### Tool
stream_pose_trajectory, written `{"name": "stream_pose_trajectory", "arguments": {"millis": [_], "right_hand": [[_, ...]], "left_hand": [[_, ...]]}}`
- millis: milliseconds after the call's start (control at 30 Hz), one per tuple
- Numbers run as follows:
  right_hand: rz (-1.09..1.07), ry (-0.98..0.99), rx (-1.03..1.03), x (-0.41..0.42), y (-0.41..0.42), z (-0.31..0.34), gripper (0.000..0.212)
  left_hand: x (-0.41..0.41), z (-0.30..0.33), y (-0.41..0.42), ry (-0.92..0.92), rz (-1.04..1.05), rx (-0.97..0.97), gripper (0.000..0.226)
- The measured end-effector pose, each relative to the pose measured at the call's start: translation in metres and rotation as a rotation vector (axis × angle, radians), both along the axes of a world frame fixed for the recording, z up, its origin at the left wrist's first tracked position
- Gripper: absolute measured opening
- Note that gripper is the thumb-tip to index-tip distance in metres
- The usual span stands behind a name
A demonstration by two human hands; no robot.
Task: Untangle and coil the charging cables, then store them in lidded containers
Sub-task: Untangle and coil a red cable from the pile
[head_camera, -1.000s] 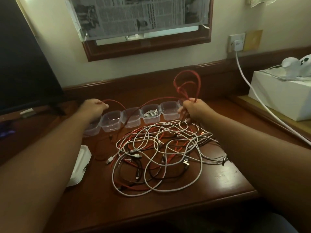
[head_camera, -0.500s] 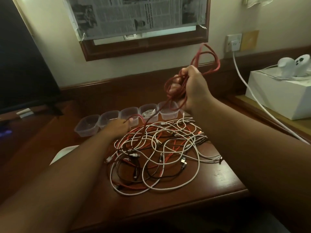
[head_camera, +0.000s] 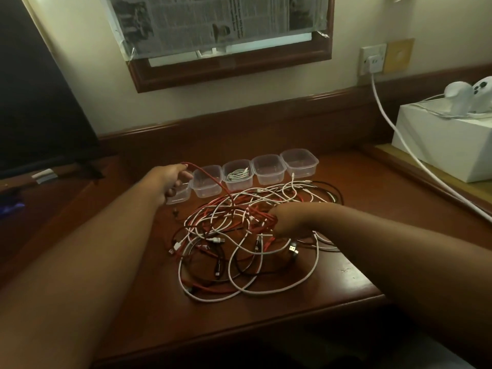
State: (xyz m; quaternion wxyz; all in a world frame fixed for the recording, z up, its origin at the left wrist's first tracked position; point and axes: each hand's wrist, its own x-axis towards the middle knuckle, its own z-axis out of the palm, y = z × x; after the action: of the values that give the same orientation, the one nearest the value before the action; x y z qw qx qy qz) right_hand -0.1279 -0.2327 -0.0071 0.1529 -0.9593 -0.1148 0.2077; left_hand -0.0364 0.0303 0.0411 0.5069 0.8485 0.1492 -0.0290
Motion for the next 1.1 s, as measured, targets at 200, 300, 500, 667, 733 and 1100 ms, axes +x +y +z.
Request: {"name": "stream_pose_trajectory", "arguments": {"millis": [200,300,500,667,733,1100], "right_hand": [[-0.035,0.034,0.369,-0.006,-0.004,0.016,0.005],[-0.252,-0.109,0.889,-0.005,-0.011,0.026,0.007],[-0.417,-0.036,1.85,-0.002,-0.021,0.05,0.03],[-0.38,-0.084,2.109,-0.005,-0.031,0.072,0.021],[-0.392,-0.141,2.081,-0.006,-0.032,0.076,0.029],[-0.449,-0.233,1.661,-0.024,-0.011,0.079,0.026]], "left_hand": [[-0.003,0.005,0.003,-0.028,0.082,-0.109,0.038],[-0.002,0.001,0.008,-0.059,0.085,-0.052,0.043],[0.001,-0.013,0.01,-0.13,0.038,0.182,0.056],[-0.011,-0.01,0.005,-0.102,-0.054,0.4,0.057],[-0.018,-0.008,0.007,-0.062,-0.09,0.474,0.054],[-0.059,0.024,-0.024,-0.372,-0.335,0.153,0.029]]}}
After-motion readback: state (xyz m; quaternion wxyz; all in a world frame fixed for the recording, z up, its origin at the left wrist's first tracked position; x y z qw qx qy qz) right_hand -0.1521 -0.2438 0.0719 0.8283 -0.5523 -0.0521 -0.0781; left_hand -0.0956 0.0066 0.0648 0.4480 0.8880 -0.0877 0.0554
